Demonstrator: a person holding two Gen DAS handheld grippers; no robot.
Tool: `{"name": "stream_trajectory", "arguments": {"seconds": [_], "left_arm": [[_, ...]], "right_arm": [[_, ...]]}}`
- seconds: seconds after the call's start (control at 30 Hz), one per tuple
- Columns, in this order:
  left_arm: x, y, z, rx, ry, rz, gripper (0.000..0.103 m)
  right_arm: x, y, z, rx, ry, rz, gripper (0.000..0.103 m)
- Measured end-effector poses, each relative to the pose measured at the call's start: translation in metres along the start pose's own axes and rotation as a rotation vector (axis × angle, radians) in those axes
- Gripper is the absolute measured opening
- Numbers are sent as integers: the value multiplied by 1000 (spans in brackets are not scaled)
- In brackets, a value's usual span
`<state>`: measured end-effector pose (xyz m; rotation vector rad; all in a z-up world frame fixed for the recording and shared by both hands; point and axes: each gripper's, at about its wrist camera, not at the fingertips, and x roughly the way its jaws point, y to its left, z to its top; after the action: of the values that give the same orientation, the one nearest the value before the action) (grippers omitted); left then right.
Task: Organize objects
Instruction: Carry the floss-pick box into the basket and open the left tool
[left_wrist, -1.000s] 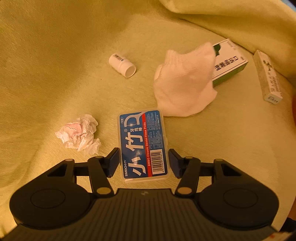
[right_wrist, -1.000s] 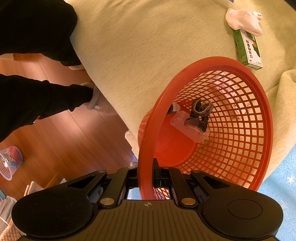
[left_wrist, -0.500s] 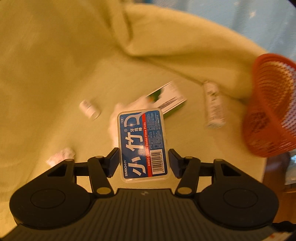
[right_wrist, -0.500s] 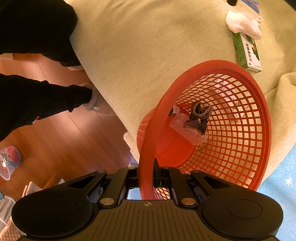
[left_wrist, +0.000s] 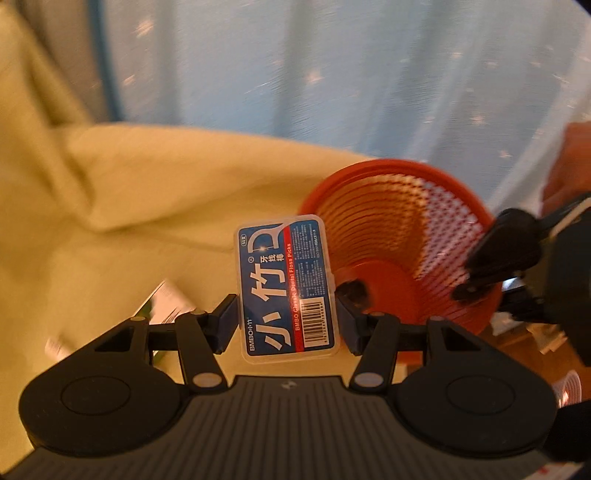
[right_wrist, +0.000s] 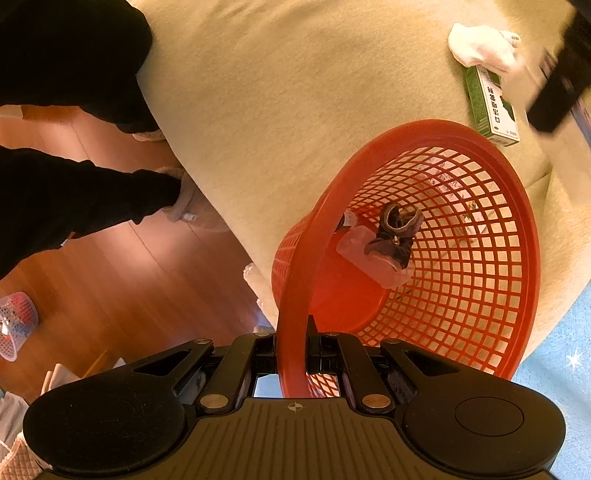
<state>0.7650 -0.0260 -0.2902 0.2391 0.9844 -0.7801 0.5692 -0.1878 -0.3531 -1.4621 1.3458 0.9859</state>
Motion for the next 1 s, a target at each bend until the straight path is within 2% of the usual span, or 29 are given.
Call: {"name": "stream_trajectory", "arguments": {"seconds": [0.27, 0.4, 0.53, 0.73, 1.0], "left_arm": [[15, -31, 25, 165, -13, -115, 52], [23, -36, 32, 205, -8, -157, 52], [26, -36, 33, 220, -13, -145, 56], [22, -26, 34, 173, -18, -116, 56], [10, -2, 18, 91, -18, -41, 56]], "right_arm": [[0, 1, 0, 6, -16, -12, 2], [1, 0, 1, 5, -23, -19, 2], [2, 0, 1, 2, -24, -20, 2], [2, -1, 0, 3, -21, -20, 2], [1, -2, 0, 5, -22, -16, 2]]}}
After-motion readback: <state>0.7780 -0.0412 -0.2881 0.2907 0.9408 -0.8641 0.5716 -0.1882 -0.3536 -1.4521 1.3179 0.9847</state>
